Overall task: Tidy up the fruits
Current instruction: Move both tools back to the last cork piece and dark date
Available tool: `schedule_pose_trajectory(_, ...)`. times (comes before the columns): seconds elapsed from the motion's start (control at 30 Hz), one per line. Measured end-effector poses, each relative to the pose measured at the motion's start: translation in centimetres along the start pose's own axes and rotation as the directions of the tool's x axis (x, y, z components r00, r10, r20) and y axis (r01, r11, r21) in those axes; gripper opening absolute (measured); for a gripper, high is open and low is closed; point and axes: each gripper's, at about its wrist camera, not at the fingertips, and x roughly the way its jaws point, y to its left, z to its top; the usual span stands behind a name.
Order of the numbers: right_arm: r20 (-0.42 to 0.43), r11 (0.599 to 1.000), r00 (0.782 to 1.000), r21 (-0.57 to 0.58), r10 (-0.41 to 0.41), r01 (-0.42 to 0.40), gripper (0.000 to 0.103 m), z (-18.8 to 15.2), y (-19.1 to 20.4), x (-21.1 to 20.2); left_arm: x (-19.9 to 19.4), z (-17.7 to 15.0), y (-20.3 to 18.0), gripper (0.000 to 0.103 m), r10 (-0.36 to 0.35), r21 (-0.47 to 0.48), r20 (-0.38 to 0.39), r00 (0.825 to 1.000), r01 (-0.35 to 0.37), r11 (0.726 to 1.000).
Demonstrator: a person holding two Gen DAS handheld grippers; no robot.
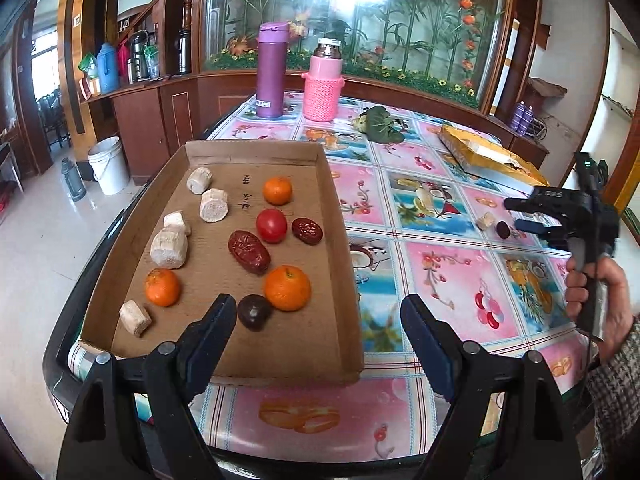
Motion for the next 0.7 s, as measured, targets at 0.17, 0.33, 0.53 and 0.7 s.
schedule_pose_trajectory(0.17,-0.108,0.991,0.986,0.027,0.131,-0.129,0.055,-0.4,0.2,2.4,0.1,0.0,0.1,0.084,-0.012,-0.006,-0.009,1.000,0.012,1.000)
schedule_pose_trajectory(0.33,-0.174,0.899,0.883,0.039,0.436,-0.436,0.055,-2.2,1.9,0.4,1.1,0.0,0.4,0.084,-0.061,-0.044,-0.035,0.997,0.060,0.997)
schedule_pose_trajectory(0.53,-0.100,0.975,0.985,-0.154,0.143,-0.157,0.055,-2.7,3.0,-1.1,1.4,-0.3,0.0,0.084,-0.086,-0.047,-0.052,0.995,0.083,0.995)
schedule_pose_trajectory(0.7,-0.061,0.962,0.998,-0.273,-0.010,-0.007,0.054,-2.8,4.2,0.3,1.2,-0.2,-0.4,0.084,-0.089,-0.033,-0.047,0.995,0.088,0.996)
